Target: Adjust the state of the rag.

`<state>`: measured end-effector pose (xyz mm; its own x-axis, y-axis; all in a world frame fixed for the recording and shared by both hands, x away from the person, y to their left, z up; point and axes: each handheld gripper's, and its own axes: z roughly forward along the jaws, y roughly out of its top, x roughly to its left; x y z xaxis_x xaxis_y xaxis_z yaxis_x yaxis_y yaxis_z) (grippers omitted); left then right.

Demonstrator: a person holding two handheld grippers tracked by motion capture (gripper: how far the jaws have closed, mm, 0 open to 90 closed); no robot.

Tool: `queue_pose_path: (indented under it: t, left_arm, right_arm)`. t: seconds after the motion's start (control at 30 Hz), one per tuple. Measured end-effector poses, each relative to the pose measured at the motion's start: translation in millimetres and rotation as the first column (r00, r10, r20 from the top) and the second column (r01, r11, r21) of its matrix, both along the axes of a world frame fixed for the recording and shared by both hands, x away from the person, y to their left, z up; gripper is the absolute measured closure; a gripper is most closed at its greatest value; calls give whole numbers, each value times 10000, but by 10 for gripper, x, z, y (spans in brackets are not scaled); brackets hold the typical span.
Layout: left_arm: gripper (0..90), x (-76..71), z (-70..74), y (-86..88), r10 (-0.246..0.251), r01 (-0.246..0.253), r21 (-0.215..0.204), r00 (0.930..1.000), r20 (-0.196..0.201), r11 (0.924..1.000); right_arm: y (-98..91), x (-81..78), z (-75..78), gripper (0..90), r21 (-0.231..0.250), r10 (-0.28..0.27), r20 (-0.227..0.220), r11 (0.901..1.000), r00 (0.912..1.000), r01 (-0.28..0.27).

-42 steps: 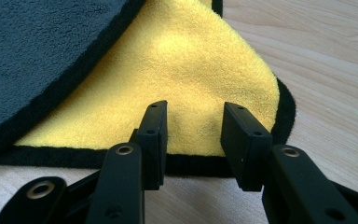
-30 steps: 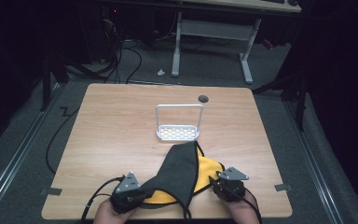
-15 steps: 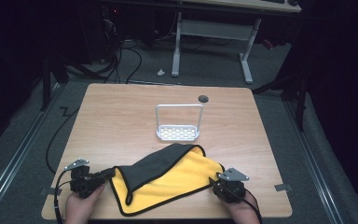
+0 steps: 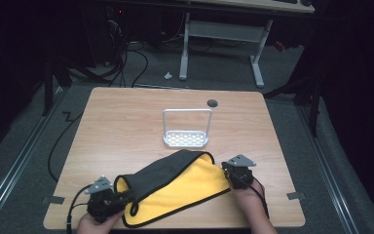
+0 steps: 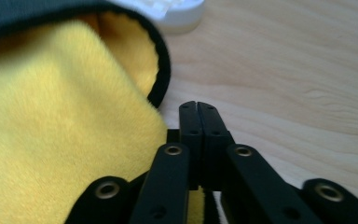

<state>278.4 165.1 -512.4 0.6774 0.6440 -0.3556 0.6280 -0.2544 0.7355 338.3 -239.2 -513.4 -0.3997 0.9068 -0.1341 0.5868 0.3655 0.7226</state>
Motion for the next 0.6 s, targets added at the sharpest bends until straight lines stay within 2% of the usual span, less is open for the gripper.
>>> queue_pose_path:
  t: [0.03,0.07,0.1,0.13,0.17,0.2,0.23,0.27,0.3,0.37,0.4,0.43,0.47,0.57,0.6]
  left_arm:
    - [759,-3,-29,-60,-173,174,266,9998,-37,9995]
    - [760,-3,-29,-60,-173,174,266,9998,-37,9995]
    - [760,14,-77,-122,-251,253,807,9997,-28,9964]
    - [760,14,-77,-122,-251,253,807,9997,-28,9964]
    - [760,32,-94,-138,-220,213,1106,9997,50,9936]
    - [763,91,-122,-139,-172,180,1266,9998,-72,9918]
    - [767,91,-122,-139,-172,180,1266,9998,-72,9918]
    - [767,125,-130,-130,-108,107,1414,9999,-2,9899]
    - [777,170,-134,-111,20,-44,1567,9999,154,9876]
    - [779,260,-136,-64,407,-466,1775,9985,365,9830]
    - [774,316,-141,-25,699,-761,1786,9967,412,9810]
    - [774,369,-147,16,959,-1012,1724,9946,389,9798]
    - [748,419,-149,73,1311,-1342,1562,9909,298,9786]
    - [713,379,-127,80,1406,-1455,1530,9891,429,9775]
    - [703,288,-89,49,1183,-1259,1497,9912,587,9807]
  right_arm:
    - [23,-6,-36,900,-32,131,-150,9999,9998,-131]
    - [23,-6,-36,900,-32,131,-150,9999,9998,-131]
    - [51,-93,-69,900,-15,351,-152,9994,9993,-351]
    - [56,-132,-71,900,44,385,-166,9993,9991,-384]
    - [56,-132,-71,900,44,385,-166,9993,9991,-384]
    - [63,-249,-69,900,69,580,-156,9983,9982,-579]
    - [69,-319,-68,900,79,748,-210,9972,9970,-746]
    - [69,-319,-68,900,79,748,-210,9972,9970,-746]
    - [87,-491,-73,900,136,1009,-256,9948,9946,-1006]
    - [90,-547,-75,900,205,1064,-302,9942,9939,-1058]
    - [101,-673,-85,888,432,1281,-380,9910,9910,-1264]
    - [101,-673,-85,888,432,1281,-380,9910,9910,-1264]
    - [108,-733,-66,827,658,1276,-335,9899,9913,-1252]
    - [142,-678,-7,684,945,850,23,9919,9964,-848]
    - [160,-628,4,632,1093,713,22,9915,9975,-711]
